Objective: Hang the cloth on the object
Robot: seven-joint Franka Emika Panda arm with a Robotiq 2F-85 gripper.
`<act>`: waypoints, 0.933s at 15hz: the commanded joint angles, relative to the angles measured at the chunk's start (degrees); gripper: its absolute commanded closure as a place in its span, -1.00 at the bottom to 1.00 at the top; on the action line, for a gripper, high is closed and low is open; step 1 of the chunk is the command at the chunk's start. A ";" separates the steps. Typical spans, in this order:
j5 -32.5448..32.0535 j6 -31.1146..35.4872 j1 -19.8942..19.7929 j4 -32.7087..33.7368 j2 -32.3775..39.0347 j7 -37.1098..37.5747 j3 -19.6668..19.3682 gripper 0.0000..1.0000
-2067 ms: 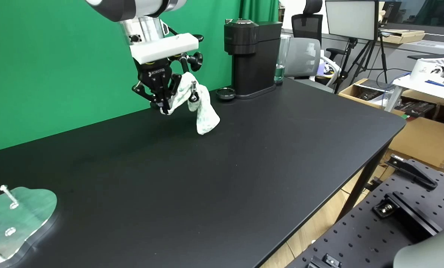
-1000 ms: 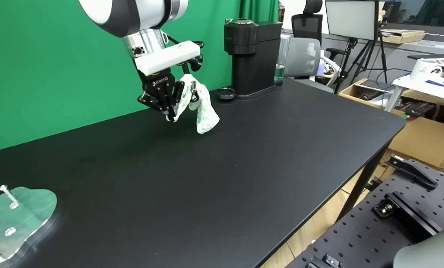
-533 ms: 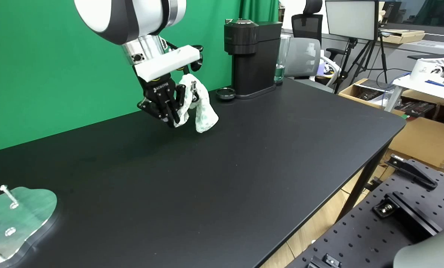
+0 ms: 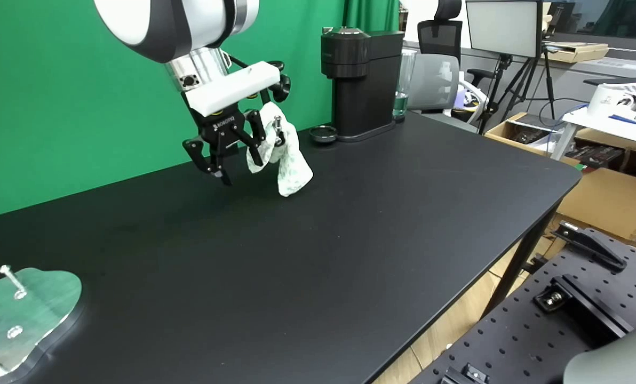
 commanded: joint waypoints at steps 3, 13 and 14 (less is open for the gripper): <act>-3.58 0.04 1.73 1.06 -1.85 0.28 -0.28 -1.00; -4.64 0.15 1.12 0.01 -6.30 0.24 -0.44 -1.00; -4.22 0.02 0.60 -0.25 -6.85 -0.73 -0.20 -1.00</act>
